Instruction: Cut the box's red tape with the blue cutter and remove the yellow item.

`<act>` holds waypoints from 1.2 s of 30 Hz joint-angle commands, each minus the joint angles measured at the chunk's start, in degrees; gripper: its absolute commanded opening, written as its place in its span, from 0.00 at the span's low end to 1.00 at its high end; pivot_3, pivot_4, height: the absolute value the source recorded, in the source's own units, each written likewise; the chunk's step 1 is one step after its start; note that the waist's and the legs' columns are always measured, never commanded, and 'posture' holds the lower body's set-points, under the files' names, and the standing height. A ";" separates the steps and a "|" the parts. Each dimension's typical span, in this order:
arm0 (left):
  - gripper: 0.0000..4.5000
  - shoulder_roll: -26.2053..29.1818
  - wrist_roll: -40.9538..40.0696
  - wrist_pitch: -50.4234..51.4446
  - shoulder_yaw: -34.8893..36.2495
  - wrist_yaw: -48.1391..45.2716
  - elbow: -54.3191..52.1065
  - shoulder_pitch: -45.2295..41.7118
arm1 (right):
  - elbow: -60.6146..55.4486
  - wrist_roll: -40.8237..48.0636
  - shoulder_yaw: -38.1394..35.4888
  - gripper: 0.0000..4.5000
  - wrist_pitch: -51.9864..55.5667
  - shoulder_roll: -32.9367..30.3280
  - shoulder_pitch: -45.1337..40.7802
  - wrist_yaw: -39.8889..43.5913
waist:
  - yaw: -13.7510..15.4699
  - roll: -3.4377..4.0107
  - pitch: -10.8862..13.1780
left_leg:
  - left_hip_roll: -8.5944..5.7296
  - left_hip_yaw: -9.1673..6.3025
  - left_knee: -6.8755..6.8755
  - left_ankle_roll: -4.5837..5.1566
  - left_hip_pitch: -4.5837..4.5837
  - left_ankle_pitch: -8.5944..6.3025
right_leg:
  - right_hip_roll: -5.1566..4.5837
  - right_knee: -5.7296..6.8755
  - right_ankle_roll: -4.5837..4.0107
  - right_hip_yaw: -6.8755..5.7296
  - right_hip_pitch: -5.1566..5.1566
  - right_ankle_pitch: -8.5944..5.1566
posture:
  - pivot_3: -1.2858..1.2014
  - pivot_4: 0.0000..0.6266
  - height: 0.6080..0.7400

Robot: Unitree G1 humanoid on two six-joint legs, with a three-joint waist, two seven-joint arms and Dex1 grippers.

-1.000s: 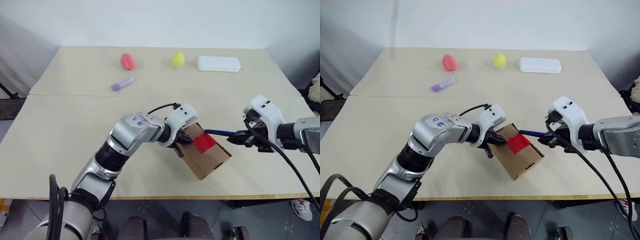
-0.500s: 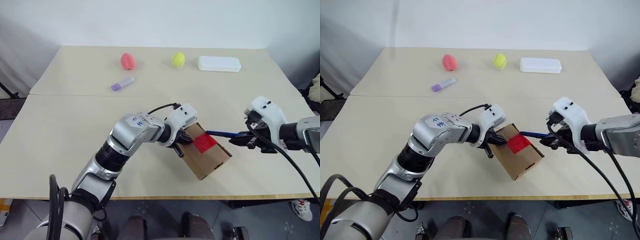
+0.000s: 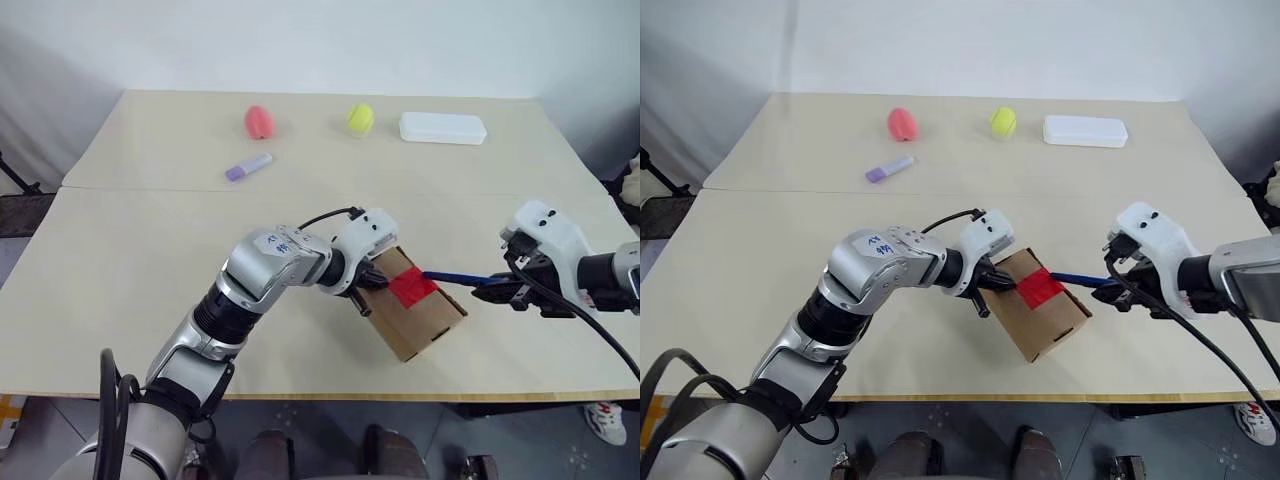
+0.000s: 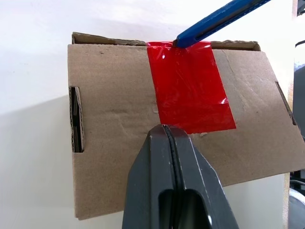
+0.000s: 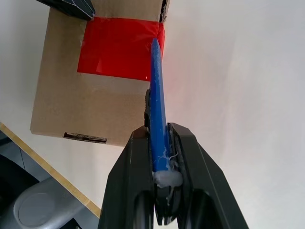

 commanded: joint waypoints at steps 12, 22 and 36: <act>0.00 0.52 1.03 4.08 -3.02 1.25 2.55 3.02 | -3.51 1.04 -5.74 0.04 2.53 -4.83 7.47 3.53 | 0.15 0.02 0.01 | 0.00 0.00 -0.03 -0.01 0.01 -0.03 | 0.00 -0.02 0.00 -0.04 0.01 0.00 | 0.52 0.24 1.00; 0.00 0.33 0.87 3.67 -3.53 0.95 2.55 2.82 | -4.53 2.66 -7.29 0.04 2.43 -3.43 8.69 2.12 | 0.05 0.04 0.01 | 0.01 0.00 -0.02 -0.01 0.03 -0.03 | 0.00 -0.02 0.00 -0.03 0.02 0.00 | 0.52 0.24 1.00; 0.00 -0.01 0.77 3.49 -3.58 0.87 2.62 2.77 | 0.41 -5.98 3.52 0.04 -0.09 8.02 -2.94 -1.56 | -0.40 0.07 0.00 | 0.00 0.00 -0.01 -0.01 0.04 -0.03 | 0.00 -0.01 0.01 -0.03 0.05 0.00 | 0.52 0.24 1.00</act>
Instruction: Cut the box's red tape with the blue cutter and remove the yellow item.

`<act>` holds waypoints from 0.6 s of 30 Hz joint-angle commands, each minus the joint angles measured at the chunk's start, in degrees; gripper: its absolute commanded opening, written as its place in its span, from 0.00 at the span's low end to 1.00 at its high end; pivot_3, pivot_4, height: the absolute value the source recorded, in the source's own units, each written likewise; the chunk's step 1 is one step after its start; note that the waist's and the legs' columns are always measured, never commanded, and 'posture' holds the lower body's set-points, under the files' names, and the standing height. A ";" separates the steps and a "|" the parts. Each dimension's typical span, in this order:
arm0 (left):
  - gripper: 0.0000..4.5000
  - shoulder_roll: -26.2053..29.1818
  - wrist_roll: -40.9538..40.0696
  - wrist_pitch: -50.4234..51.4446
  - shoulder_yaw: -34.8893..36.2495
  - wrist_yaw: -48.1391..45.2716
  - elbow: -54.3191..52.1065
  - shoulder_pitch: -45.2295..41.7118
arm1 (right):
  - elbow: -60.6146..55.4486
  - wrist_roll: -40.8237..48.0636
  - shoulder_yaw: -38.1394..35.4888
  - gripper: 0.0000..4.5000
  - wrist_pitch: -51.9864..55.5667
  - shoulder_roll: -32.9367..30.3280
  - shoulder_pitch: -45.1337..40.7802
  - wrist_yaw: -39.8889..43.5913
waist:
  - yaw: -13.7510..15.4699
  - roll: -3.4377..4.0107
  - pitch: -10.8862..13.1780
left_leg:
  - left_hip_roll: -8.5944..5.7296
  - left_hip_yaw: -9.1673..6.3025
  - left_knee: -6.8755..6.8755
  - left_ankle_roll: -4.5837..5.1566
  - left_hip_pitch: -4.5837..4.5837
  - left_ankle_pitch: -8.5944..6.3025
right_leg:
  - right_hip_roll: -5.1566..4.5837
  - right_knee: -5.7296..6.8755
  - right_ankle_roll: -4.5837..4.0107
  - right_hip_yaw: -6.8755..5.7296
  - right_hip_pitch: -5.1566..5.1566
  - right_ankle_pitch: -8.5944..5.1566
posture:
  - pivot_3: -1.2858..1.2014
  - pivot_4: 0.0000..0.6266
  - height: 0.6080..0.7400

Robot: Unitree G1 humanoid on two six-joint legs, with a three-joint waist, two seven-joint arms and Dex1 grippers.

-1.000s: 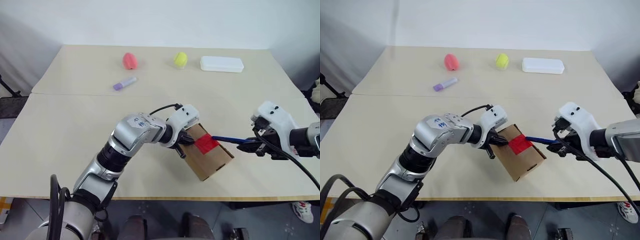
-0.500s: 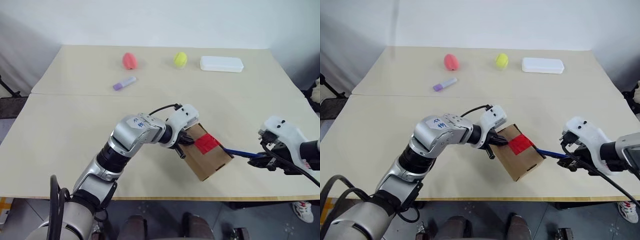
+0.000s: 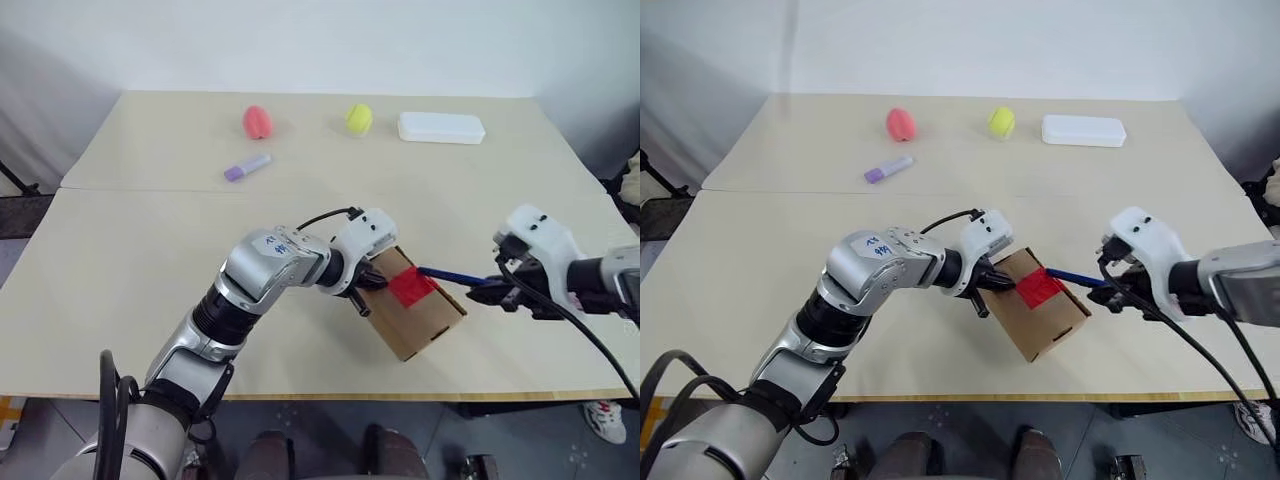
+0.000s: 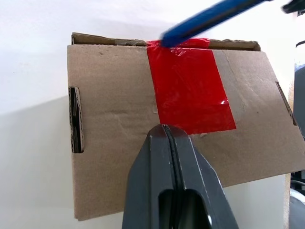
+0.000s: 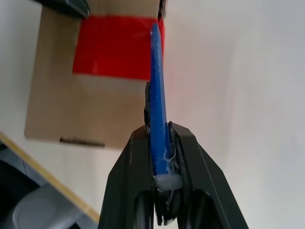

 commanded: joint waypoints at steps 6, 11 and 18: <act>0.00 0.17 0.99 3.29 -3.64 0.78 3.19 2.38 | 0.22 -4.66 0.89 0.04 -2.88 4.21 -1.14 0.11 | -0.08 0.01 0.00 | 0.00 0.00 0.00 0.00 0.00 0.00 | 0.00 0.00 0.03 0.00 0.01 0.02 | 0.52 0.24 1.00; 0.00 0.08 0.96 3.41 -3.57 0.91 3.07 2.63 | -0.32 -7.60 -5.80 0.04 -9.83 5.18 0.54 -0.30 | -0.08 0.01 0.00 | -0.01 0.02 -0.01 0.00 0.00 0.00 | 0.00 0.00 0.05 -0.01 0.01 0.02 | 0.52 0.24 1.00; 0.00 -0.14 1.15 2.44 -4.07 0.43 4.20 1.95 | 4.56 -10.49 -15.59 0.04 -14.09 6.90 5.17 -1.22 | -0.01 0.01 0.00 | -0.01 0.01 0.00 0.00 0.01 0.00 | 0.00 0.00 0.07 -0.01 0.04 0.04 | 0.52 0.24 1.00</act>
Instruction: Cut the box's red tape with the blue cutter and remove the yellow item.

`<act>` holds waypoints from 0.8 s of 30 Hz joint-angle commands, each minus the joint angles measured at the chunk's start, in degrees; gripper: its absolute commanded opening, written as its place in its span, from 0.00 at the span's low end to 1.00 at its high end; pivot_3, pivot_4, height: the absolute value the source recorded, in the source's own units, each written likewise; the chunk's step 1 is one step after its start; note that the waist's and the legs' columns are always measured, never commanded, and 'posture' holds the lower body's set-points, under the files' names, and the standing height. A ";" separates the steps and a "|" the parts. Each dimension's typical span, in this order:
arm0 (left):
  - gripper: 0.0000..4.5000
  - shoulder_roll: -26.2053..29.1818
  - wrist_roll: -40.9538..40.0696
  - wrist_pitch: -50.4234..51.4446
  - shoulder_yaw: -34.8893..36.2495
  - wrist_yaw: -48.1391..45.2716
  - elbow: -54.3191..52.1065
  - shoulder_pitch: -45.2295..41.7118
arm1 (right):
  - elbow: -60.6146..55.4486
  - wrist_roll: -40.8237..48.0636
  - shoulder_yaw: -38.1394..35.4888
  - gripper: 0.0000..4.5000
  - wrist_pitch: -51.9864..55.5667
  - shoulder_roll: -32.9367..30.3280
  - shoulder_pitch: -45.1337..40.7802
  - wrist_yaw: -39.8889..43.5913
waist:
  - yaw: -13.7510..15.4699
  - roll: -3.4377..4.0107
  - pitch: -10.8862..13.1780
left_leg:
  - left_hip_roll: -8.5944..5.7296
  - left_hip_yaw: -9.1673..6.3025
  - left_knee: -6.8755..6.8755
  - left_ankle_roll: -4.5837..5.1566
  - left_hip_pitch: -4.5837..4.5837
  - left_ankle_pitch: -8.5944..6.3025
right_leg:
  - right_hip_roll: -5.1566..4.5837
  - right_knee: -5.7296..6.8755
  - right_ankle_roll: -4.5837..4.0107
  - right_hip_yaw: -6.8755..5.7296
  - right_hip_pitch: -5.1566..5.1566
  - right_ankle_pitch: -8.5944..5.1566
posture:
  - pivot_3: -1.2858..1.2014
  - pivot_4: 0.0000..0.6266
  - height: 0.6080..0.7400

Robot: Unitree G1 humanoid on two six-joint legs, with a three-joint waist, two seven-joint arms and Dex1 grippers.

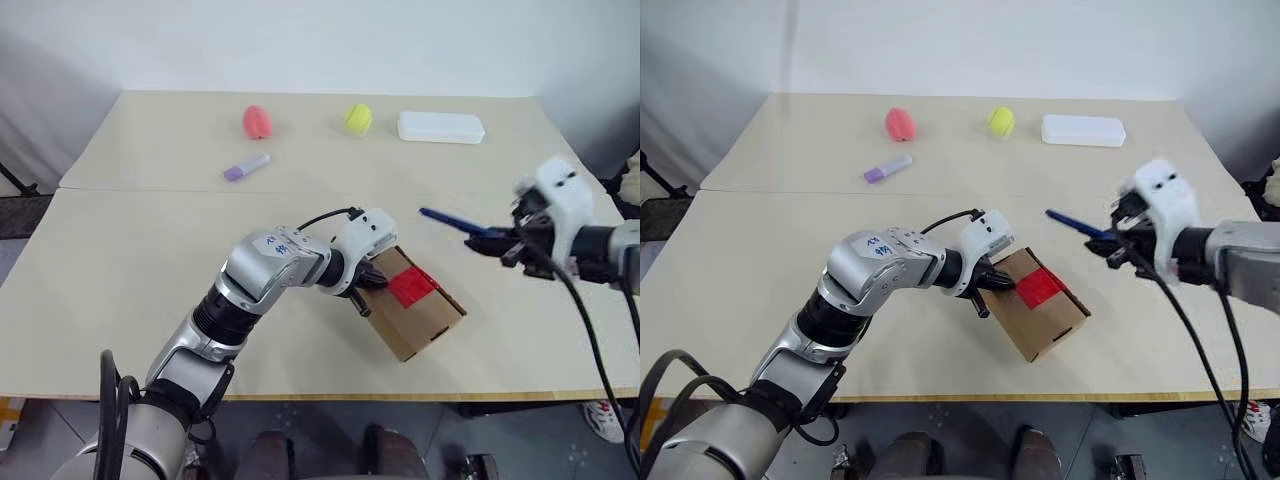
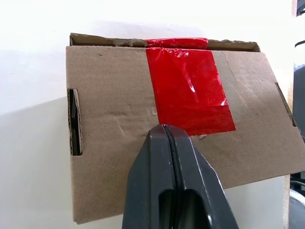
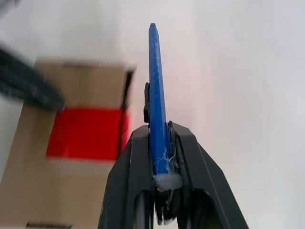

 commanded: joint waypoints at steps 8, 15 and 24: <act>0.00 0.13 1.33 1.89 -4.24 -0.02 4.87 1.40 | 9.70 -9.27 -8.79 0.40 -11.86 7.32 18.30 -0.65 | 0.10 0.02 -0.01 | -0.01 0.02 0.00 0.01 0.06 0.00 | 0.00 0.00 0.02 0.00 0.07 0.01 | 0.52 0.24 1.00; 0.00 0.86 1.25 2.22 -4.01 -0.15 4.59 1.27 | 16.61 -13.46 -9.43 0.87 -18.99 11.71 25.64 -0.39 | -0.21 0.35 -0.03 | -0.01 0.06 0.02 0.00 0.16 0.01 | 0.00 0.00 0.07 0.03 0.16 0.04 | 0.52 0.24 1.00; 0.00 2.61 1.39 1.90 -3.08 -1.02 4.85 0.43 | 14.06 -14.24 -6.38 1.00 -19.34 9.11 22.33 1.34 | -0.56 0.52 0.02 | -0.01 0.05 0.01 -0.02 0.19 0.03 | 0.00 0.01 0.08 0.04 0.16 0.04 | 0.52 0.24 1.00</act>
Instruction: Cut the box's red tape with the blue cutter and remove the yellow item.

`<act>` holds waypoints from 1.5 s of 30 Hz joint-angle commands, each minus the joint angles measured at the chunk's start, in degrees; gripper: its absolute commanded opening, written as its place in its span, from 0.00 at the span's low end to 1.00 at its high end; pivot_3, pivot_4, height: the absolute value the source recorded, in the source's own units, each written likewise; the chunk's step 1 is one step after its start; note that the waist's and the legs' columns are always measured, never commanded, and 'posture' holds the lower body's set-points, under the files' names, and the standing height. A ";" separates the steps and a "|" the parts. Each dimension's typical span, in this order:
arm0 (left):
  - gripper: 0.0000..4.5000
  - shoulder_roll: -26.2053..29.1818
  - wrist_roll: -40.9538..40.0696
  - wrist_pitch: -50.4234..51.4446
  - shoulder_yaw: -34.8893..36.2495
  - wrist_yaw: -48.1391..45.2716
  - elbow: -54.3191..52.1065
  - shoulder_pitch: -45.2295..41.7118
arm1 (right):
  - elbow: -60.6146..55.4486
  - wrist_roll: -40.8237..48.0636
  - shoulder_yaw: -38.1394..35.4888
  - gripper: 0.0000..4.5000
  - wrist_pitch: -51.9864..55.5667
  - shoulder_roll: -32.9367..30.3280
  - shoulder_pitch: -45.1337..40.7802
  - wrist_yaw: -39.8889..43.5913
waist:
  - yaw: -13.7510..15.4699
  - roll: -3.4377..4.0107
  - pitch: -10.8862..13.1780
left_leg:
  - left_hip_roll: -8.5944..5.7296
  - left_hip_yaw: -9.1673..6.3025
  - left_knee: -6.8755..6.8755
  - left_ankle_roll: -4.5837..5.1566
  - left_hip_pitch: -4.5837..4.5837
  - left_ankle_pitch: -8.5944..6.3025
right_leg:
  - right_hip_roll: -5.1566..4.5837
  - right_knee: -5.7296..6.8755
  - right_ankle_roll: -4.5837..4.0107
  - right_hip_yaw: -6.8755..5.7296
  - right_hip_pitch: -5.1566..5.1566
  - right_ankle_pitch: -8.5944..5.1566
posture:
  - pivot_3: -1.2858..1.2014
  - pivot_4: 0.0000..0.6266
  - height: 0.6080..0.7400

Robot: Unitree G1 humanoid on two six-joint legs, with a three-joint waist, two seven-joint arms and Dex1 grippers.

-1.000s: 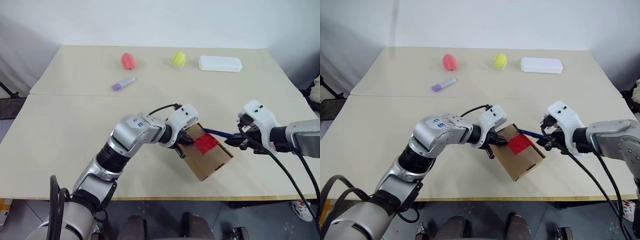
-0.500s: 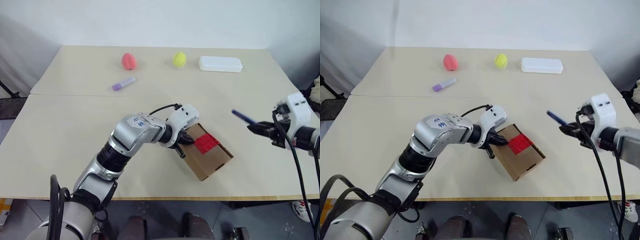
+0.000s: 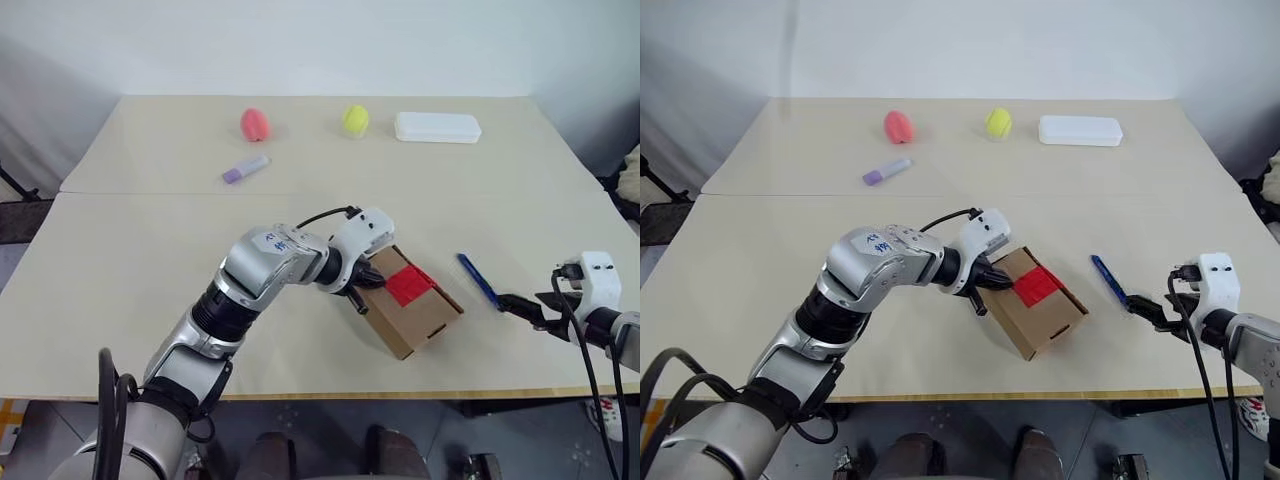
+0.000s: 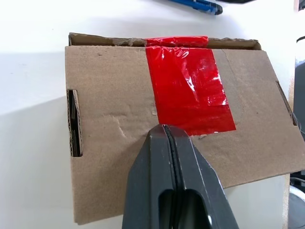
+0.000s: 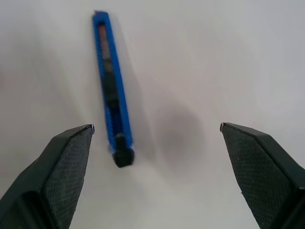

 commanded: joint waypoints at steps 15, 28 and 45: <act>0.00 19.05 -7.78 3.25 6.04 -13.51 -2.01 0.23 | 2.63 -12.59 26.64 0.46 -9.75 -7.81 -22.18 12.62 | -2.58 0.57 1.00 | 0.06 0.23 -0.19 -0.17 -0.33 0.12 | 0.02 0.33 0.18 0.02 -0.79 0.09 | 0.52 0.24 1.00; 0.00 8.77 -8.89 8.33 9.01 -5.40 -8.60 10.60 | 7.12 -18.10 42.16 0.00 -11.11 -5.70 -33.38 28.97 | -1.26 0.50 1.26 | 0.05 0.16 0.03 -0.17 -0.86 0.11 | 0.02 0.31 0.25 -0.05 -1.12 0.13 | 0.52 0.24 1.00; 0.00 5.73 -3.74 1.92 15.03 2.13 -0.47 7.06 | 1.08 -19.12 48.41 0.00 -4.70 4.73 -40.75 31.54 | -1.69 0.49 1.27 | 0.06 0.17 0.02 -0.30 -0.75 0.18 | 0.02 0.49 0.28 -0.08 -1.14 0.15 | 0.52 0.24 1.00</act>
